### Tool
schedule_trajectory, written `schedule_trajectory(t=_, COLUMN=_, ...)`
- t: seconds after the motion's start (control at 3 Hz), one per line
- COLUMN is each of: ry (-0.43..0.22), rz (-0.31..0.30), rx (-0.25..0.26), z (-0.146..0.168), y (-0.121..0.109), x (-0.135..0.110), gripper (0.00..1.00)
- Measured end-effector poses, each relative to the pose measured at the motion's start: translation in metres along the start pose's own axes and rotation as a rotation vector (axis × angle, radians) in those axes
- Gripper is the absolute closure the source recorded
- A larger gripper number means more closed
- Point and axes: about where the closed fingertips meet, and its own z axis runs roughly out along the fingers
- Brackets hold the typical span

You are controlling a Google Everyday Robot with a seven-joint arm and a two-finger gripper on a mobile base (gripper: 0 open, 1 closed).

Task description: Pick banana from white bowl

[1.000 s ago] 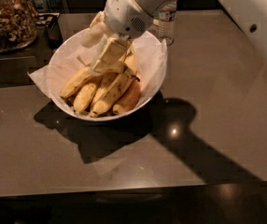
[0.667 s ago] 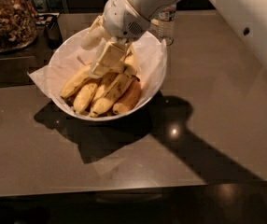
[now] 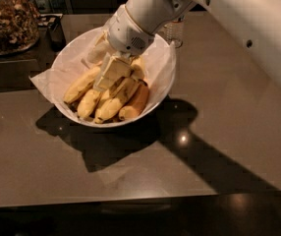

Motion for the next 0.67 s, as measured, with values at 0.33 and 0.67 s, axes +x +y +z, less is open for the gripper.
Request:
schedule_trajectory(t=0.33, ry=0.011, rz=0.001, rx=0.005, z=0.0064, y=-0.0046, x=0.0056, gripper=0.41)
schedule_trajectory(t=0.67, ry=0.025, rz=0.005, rx=0.008, z=0.0106, y=-0.0054, x=0.0118, gripper=0.57)
